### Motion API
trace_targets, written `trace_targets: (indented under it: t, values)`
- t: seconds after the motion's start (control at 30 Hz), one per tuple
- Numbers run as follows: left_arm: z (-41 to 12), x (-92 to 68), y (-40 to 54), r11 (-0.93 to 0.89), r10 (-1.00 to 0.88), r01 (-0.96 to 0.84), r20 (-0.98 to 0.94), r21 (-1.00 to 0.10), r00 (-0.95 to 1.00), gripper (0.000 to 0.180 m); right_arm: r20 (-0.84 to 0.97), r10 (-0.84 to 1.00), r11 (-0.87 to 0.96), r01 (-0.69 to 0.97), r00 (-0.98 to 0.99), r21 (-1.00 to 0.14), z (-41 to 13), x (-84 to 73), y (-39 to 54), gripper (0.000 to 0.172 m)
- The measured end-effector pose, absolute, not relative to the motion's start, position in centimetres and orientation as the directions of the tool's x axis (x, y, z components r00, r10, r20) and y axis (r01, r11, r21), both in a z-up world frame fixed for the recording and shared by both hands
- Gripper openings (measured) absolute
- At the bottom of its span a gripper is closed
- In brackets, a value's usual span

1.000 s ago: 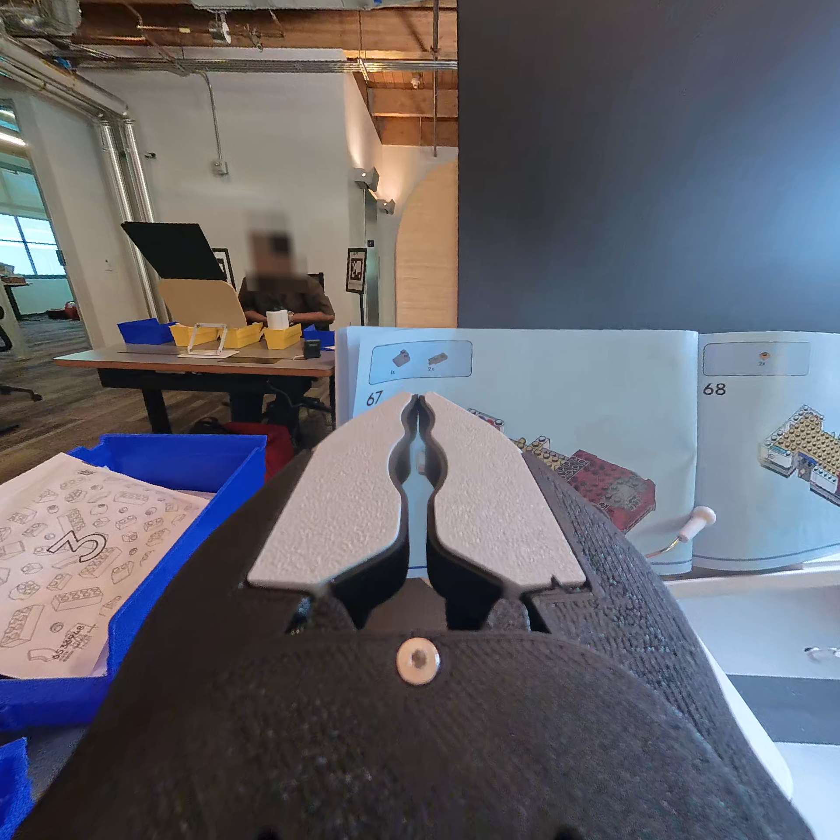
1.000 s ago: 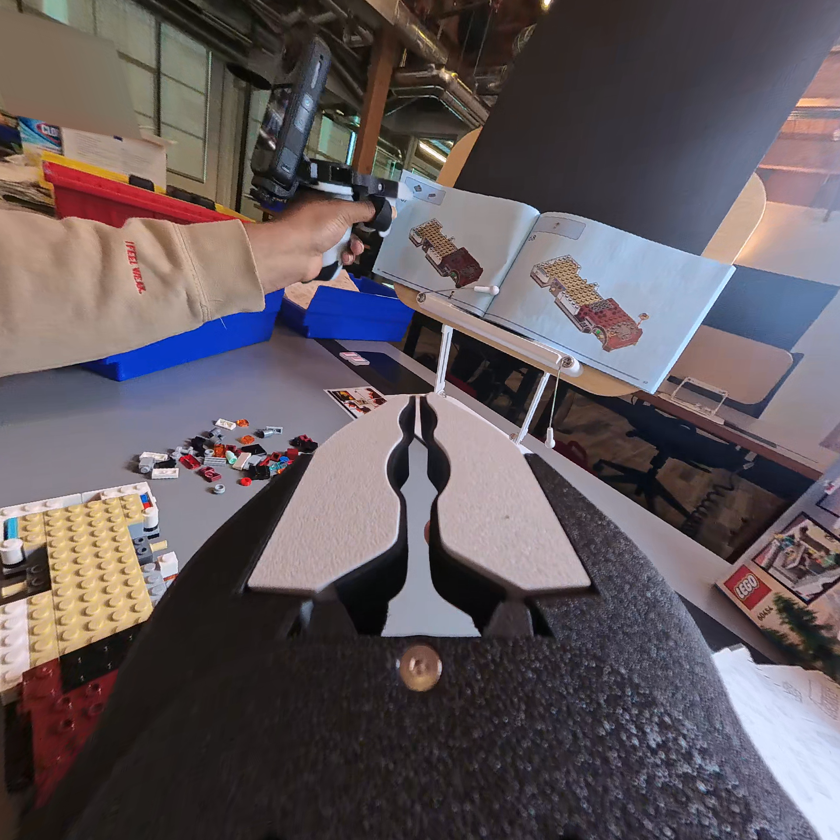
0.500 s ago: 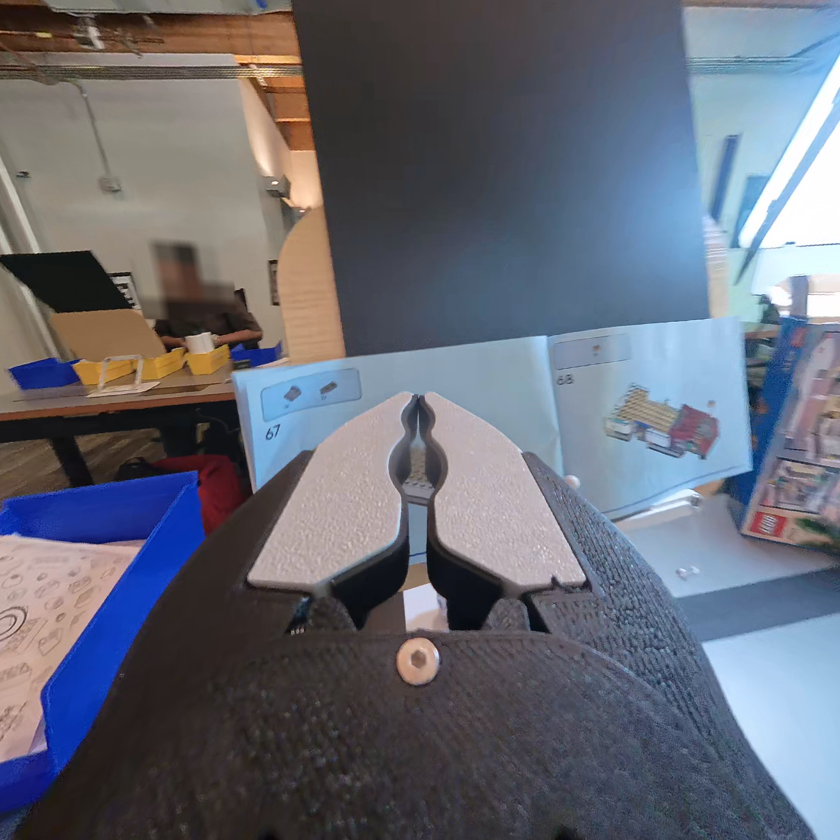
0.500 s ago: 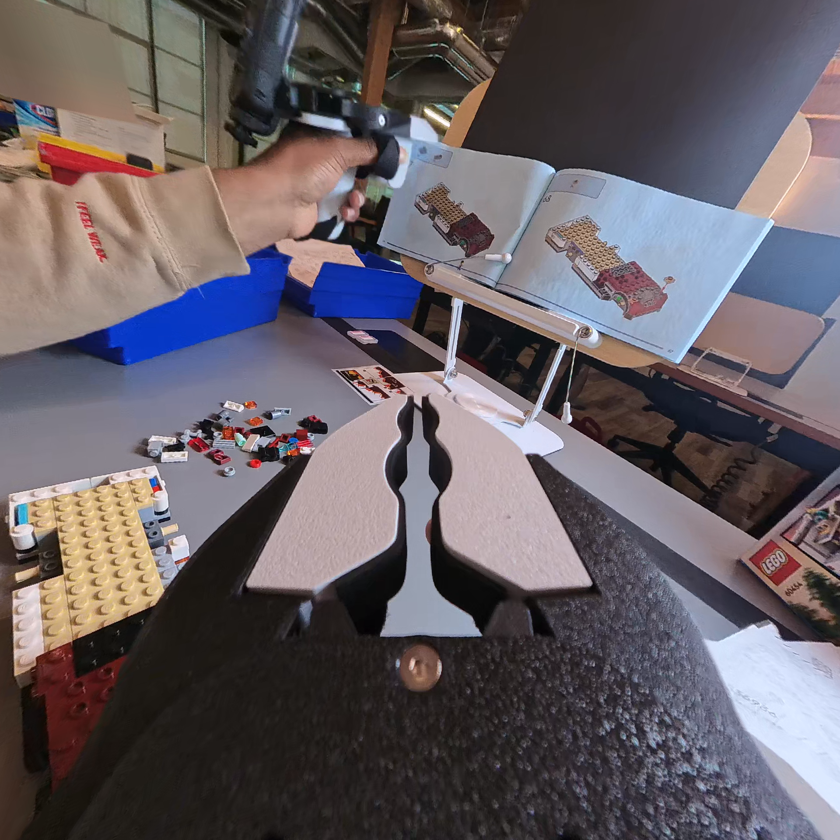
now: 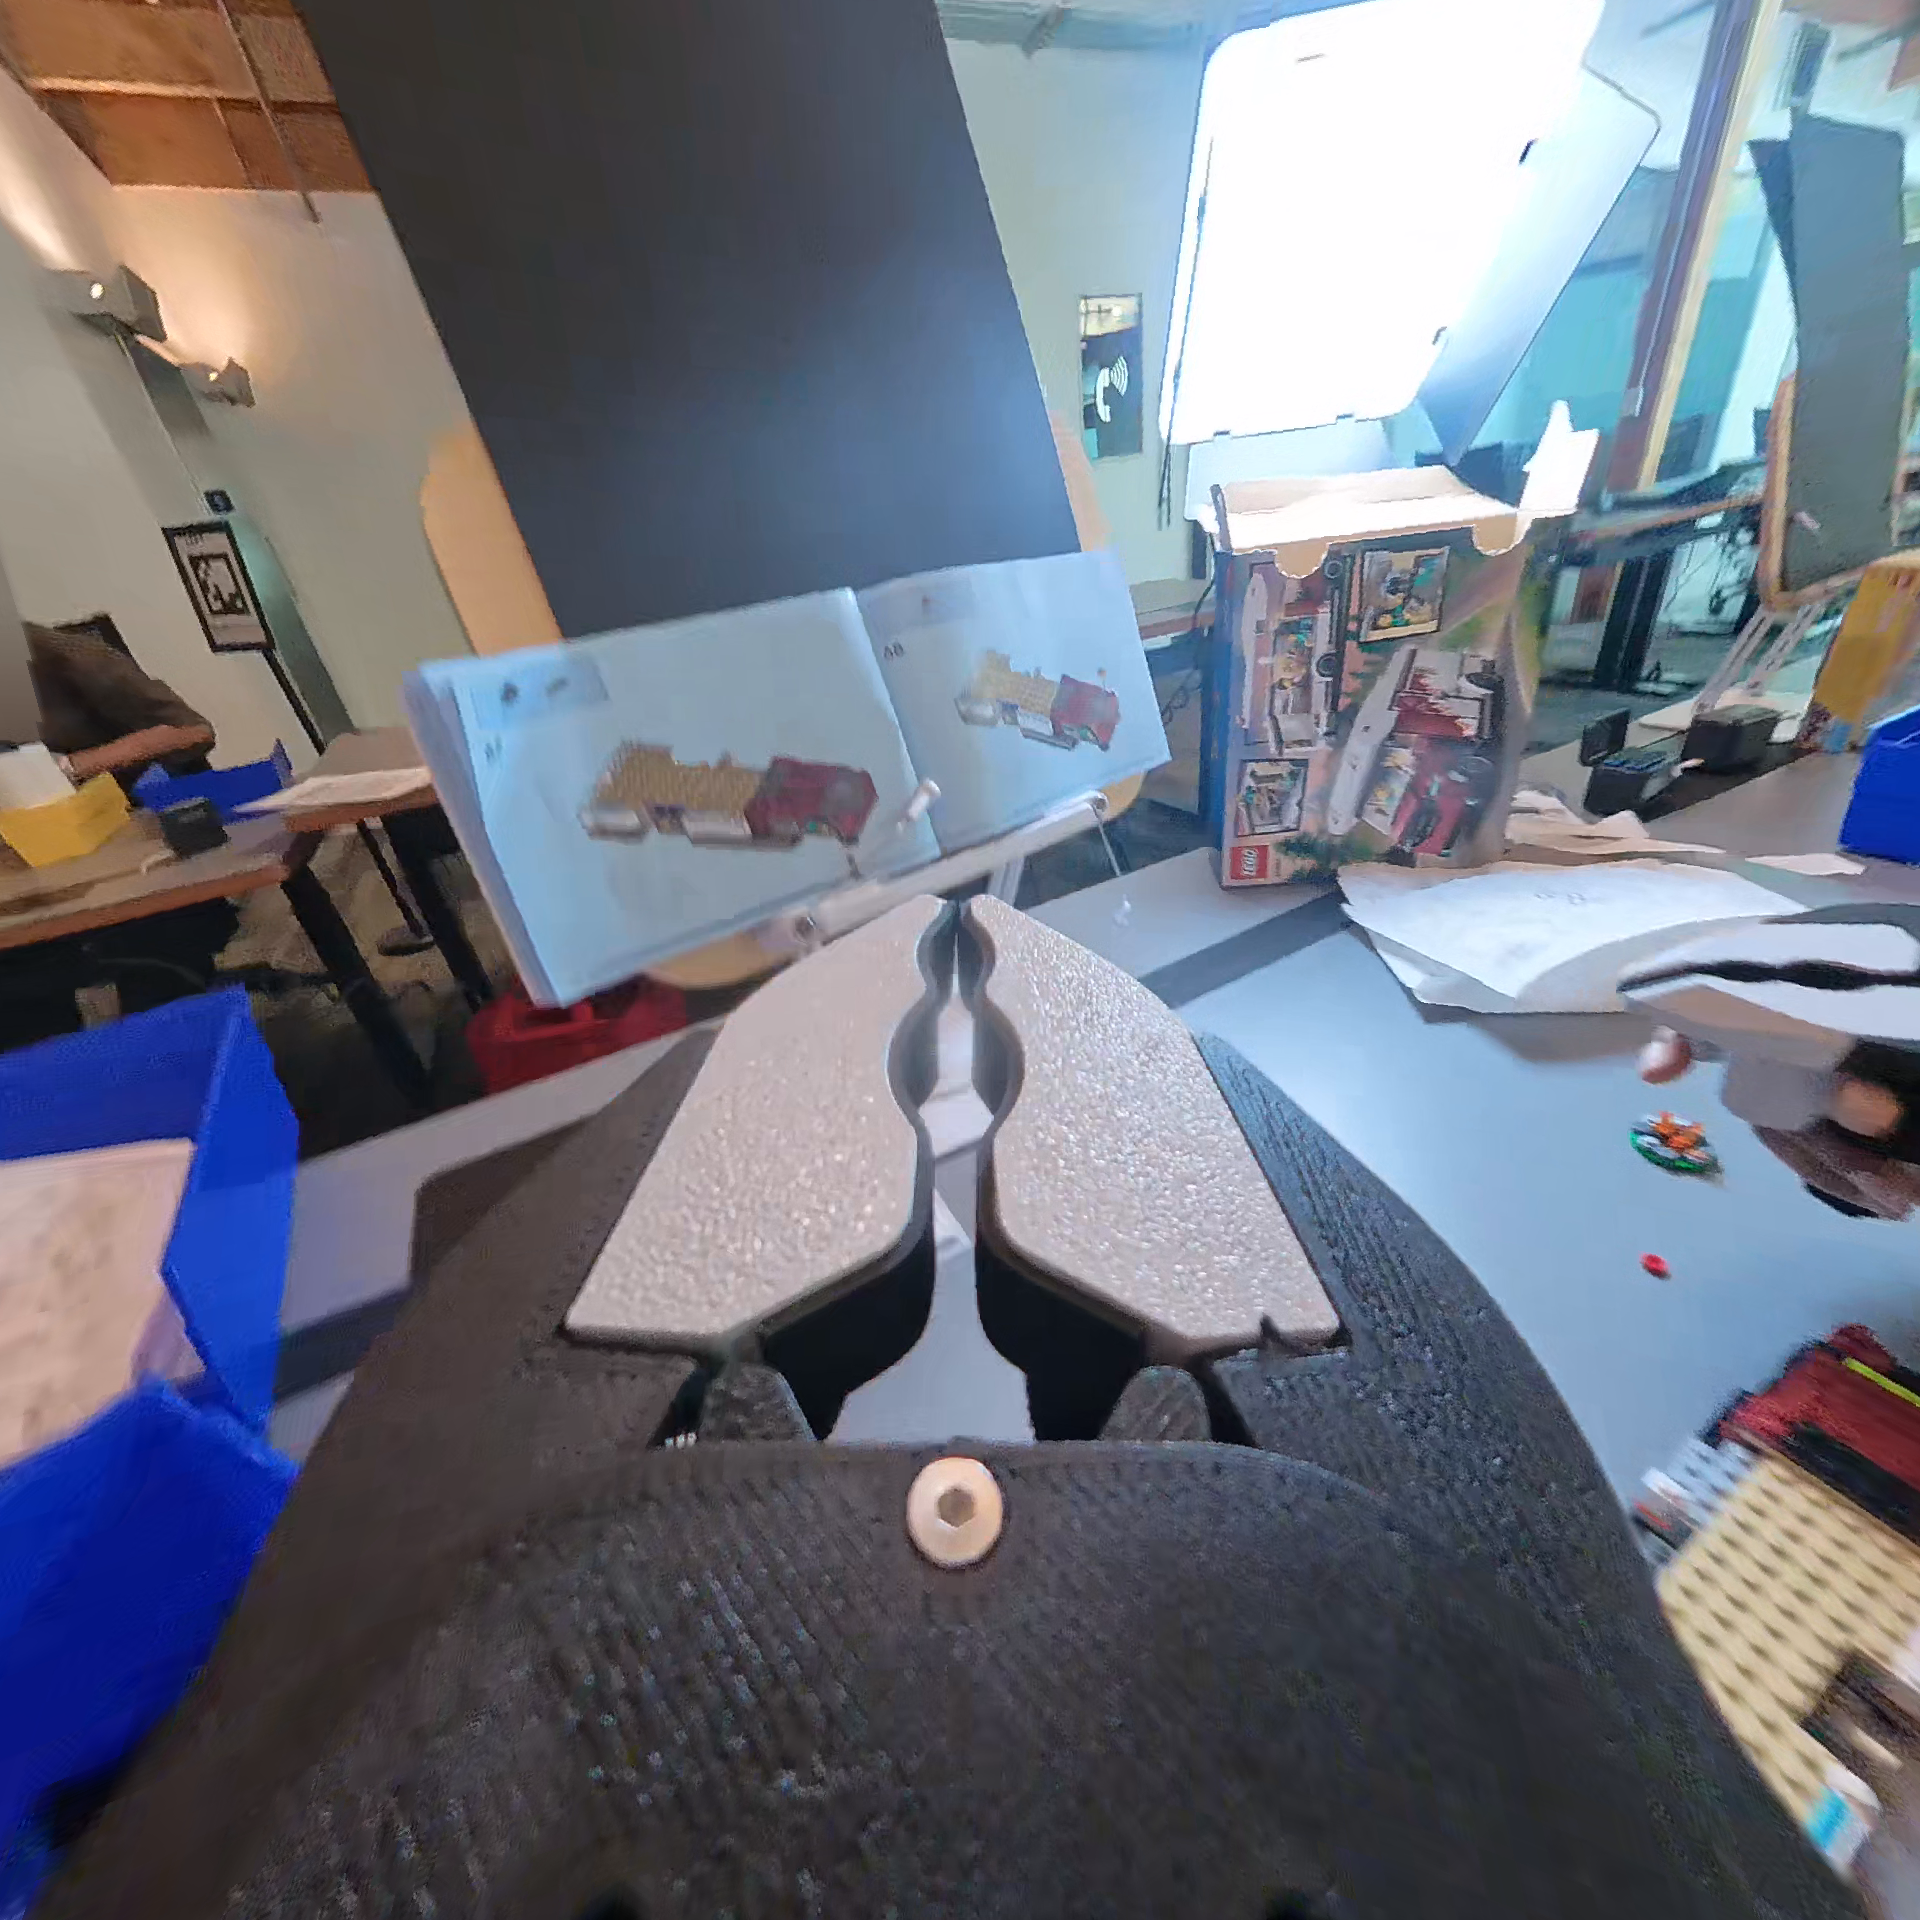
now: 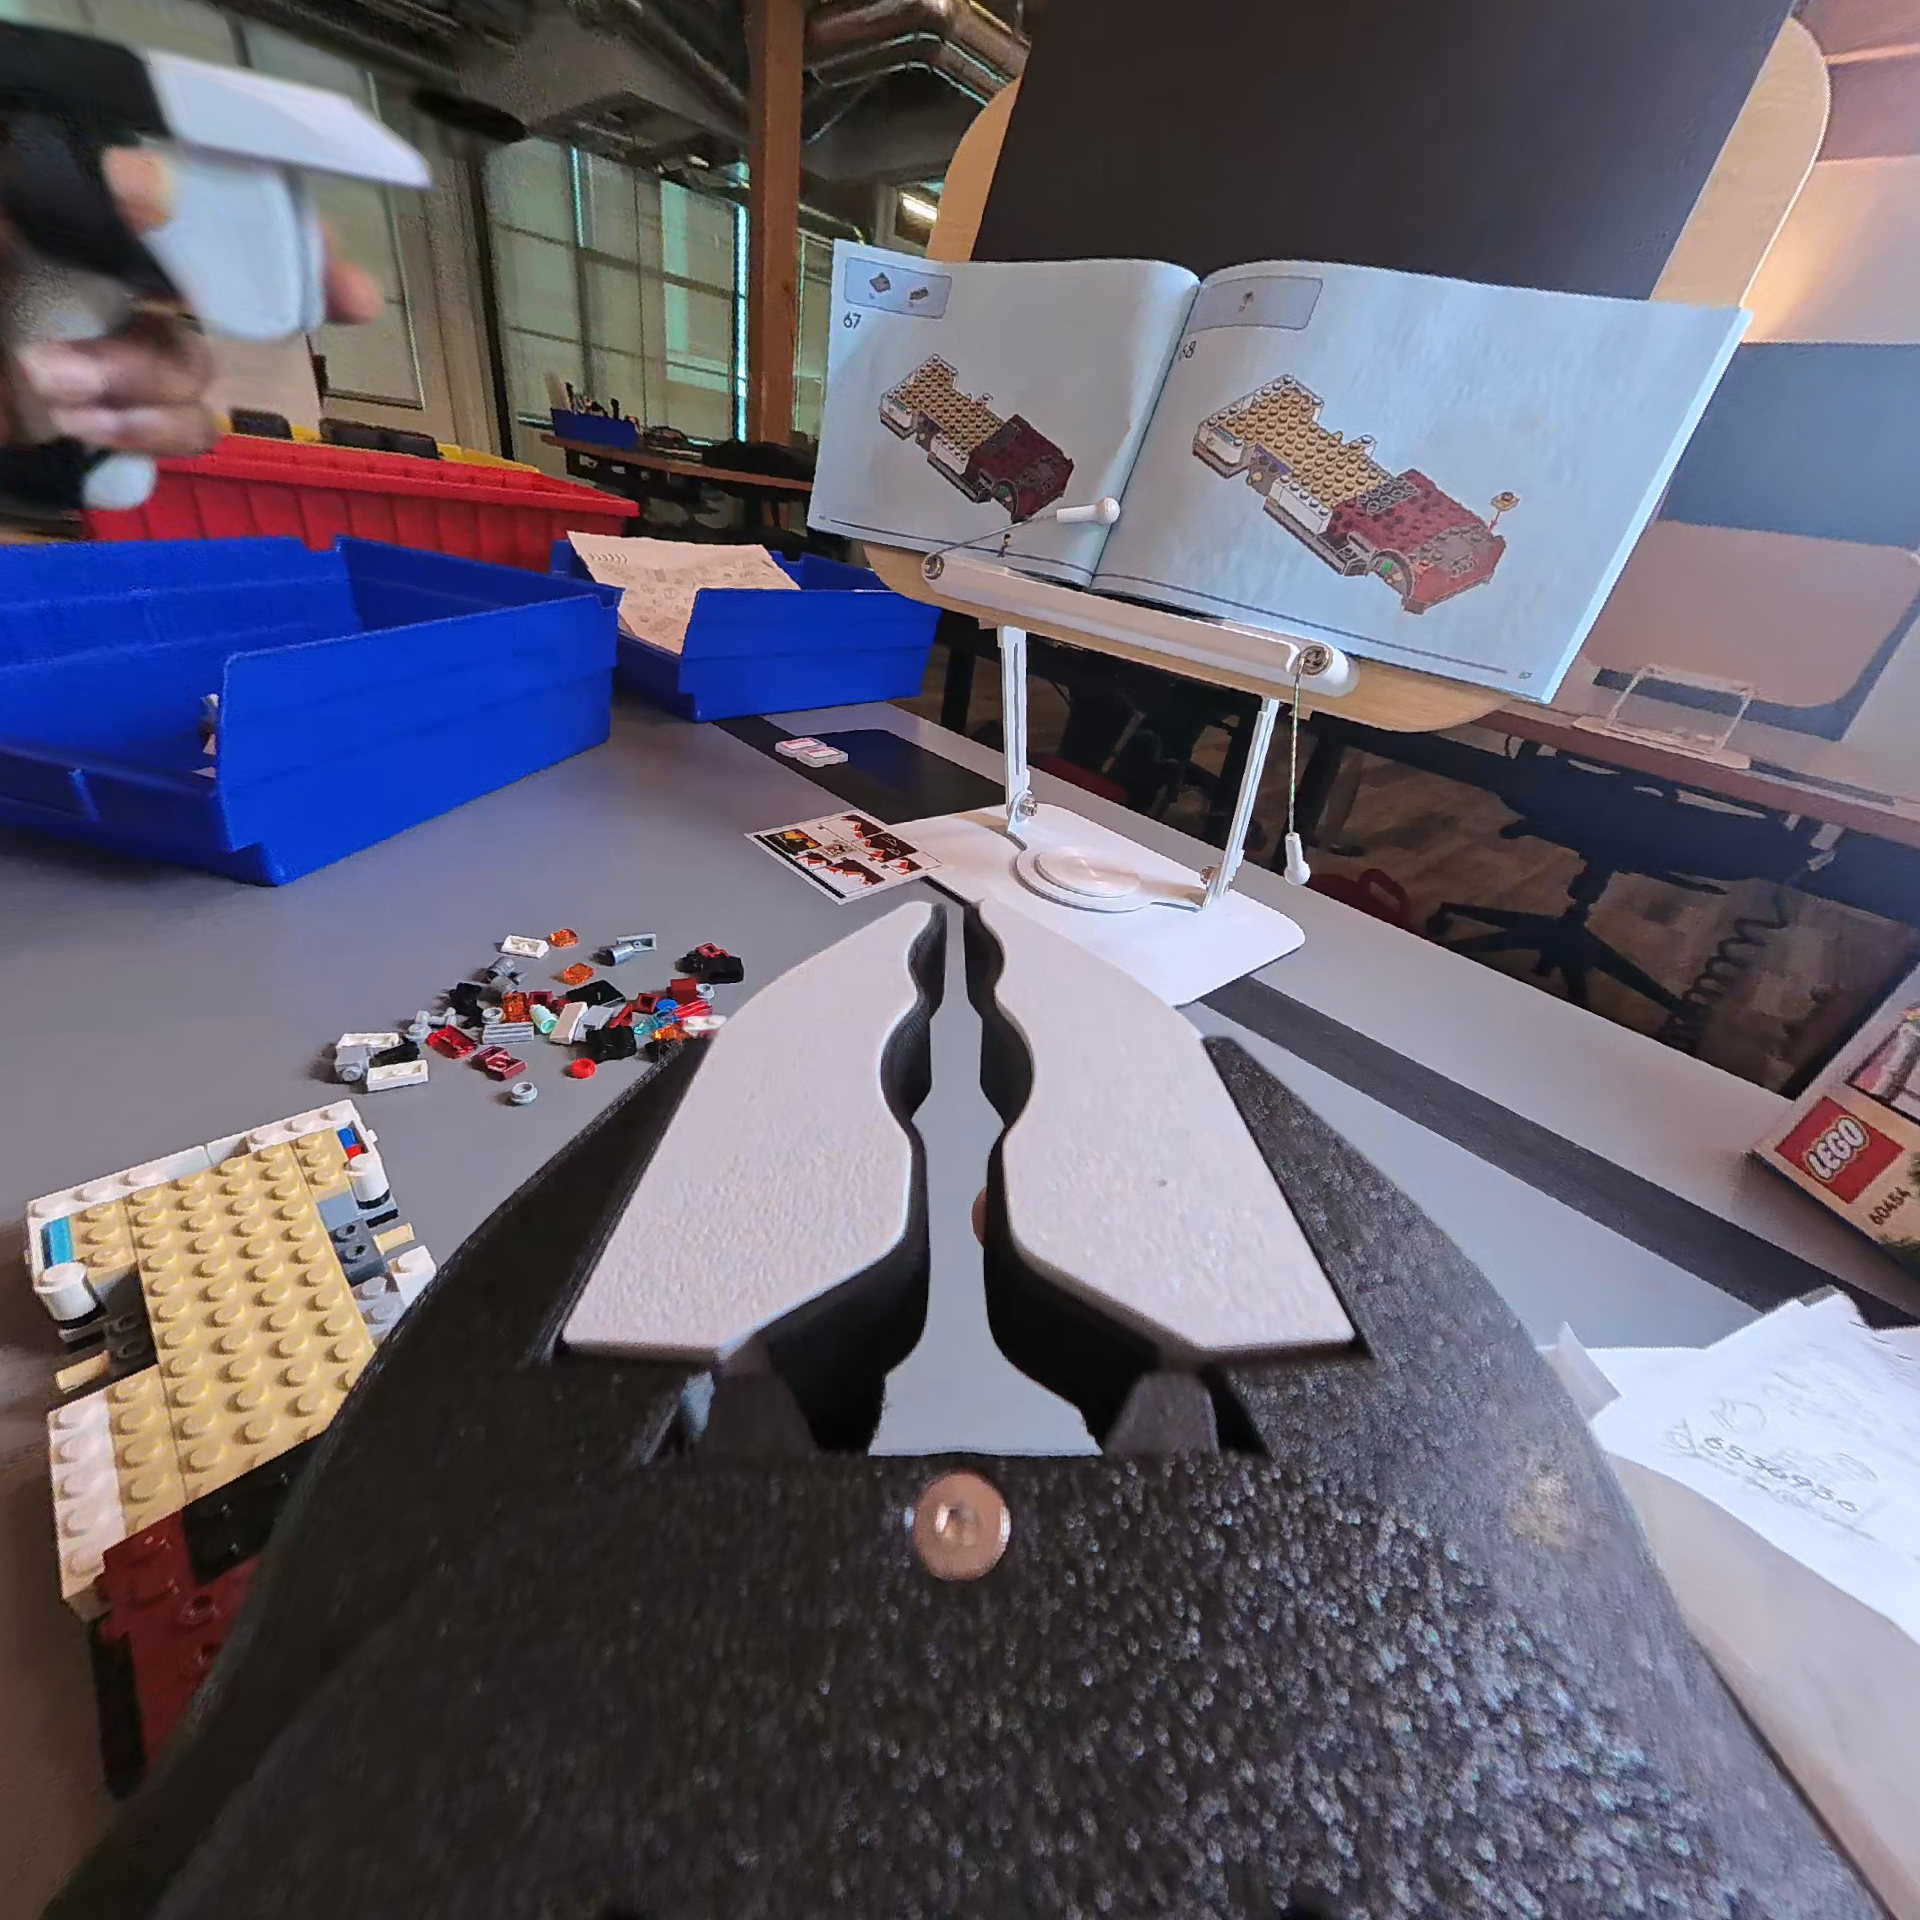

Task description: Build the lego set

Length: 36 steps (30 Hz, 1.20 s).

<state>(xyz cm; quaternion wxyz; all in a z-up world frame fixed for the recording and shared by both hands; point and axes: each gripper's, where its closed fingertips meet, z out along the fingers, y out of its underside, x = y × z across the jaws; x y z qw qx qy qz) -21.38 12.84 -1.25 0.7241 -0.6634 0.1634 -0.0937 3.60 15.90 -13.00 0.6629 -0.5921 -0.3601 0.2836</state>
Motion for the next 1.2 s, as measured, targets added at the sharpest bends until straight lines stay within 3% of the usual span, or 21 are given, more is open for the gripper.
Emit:
trace_targets:
  t: [0.13,0.27,0.47,0.57,0.9,1.2]
  values:
    - [-7.6,-19.4,8.6,0.065,-0.364,-0.010,-0.033,-0.998,0.931,0.000,0.095,0.795,0.069,0.067,0.600,-0.995,-13.9,3.5,16.5,0.004]
    - [-13.2,-16.8,8.1,0.014,-0.392,-0.163,-0.156,-0.986,0.907,0.000,0.104,0.760,0.062,0.088,0.641,-0.994,-13.3,3.8,16.2,0.003]
    - [-15.0,-16.3,8.6,0.032,-0.392,-0.332,-0.318,-0.943,0.864,0.000,0.097,0.744,0.063,0.076,0.661,-0.995,-13.4,4.1,13.6,0.002]
    - [-15.8,-17.0,9.1,-0.005,-0.393,-0.304,-0.278,-0.953,0.877,0.000,0.149,0.767,0.120,0.089,0.624,-0.989,-13.7,3.9,13.3,0.000]
    - [-18.4,-18.4,10.7,-0.116,-0.361,-0.344,-0.283,-0.932,0.888,0.000,0.082,0.823,0.079,0.029,0.563,-0.996,-13.4,3.8,12.9,0.000]
    - [-17.6,-18.1,10.3,-0.114,-0.385,-0.277,-0.214,-0.954,0.898,0.000,0.083,0.793,0.081,0.031,0.603,-0.996,-13.3,4.7,13.8,0.004]
